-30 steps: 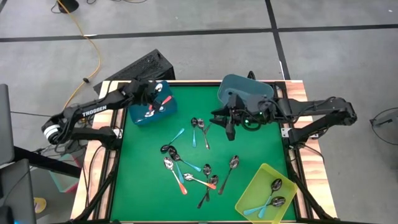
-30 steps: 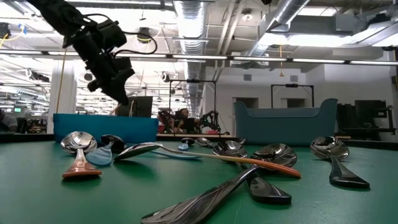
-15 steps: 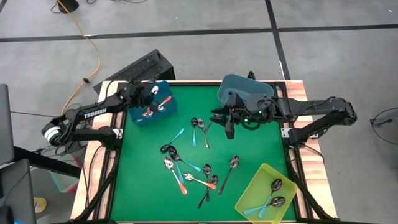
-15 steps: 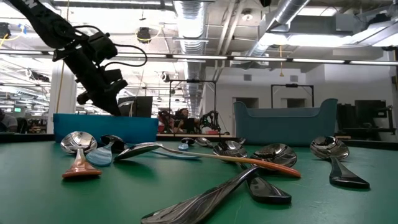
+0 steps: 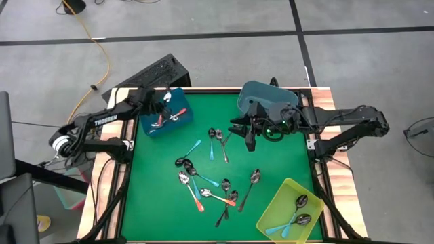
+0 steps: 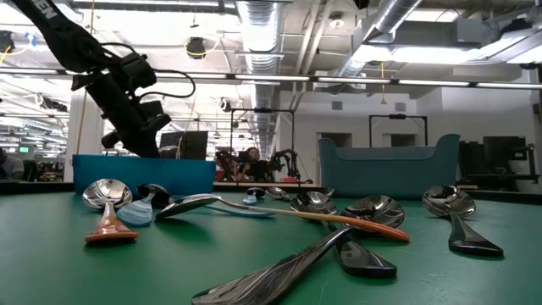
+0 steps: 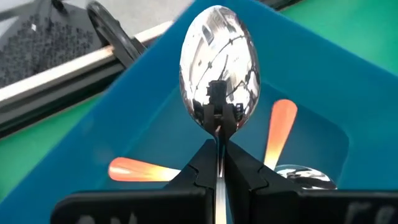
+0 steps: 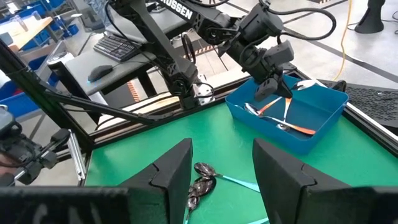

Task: Sort silverware by color (type)
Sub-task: Put the orange spoon into the dark blue bin

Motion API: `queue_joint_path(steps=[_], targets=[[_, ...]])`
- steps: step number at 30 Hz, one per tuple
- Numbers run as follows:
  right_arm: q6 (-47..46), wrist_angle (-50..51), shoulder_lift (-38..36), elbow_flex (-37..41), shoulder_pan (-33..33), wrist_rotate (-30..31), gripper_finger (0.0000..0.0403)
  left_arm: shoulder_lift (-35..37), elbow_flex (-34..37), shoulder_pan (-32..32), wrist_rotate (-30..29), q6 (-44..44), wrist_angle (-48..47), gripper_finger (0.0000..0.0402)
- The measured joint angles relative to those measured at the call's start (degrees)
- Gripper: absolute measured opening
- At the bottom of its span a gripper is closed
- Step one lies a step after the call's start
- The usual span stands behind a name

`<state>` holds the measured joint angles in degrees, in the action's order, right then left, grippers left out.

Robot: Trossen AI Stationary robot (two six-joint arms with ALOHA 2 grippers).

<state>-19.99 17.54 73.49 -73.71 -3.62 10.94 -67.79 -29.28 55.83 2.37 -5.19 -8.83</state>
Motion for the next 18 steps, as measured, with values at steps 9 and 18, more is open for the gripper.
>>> queue_joint_path(steps=[9,18], targets=[[0.1,0.0,0.0,0.0,0.0,0.1,0.0182,-5.1,0.0,0.0,1.3,1.2,-0.3,0.0006],[0.4,0.5,0.0,0.0,0.1,0.1,0.0182,-7.2,-0.7,-0.9,0.1,0.7,-0.4,0.0076]])
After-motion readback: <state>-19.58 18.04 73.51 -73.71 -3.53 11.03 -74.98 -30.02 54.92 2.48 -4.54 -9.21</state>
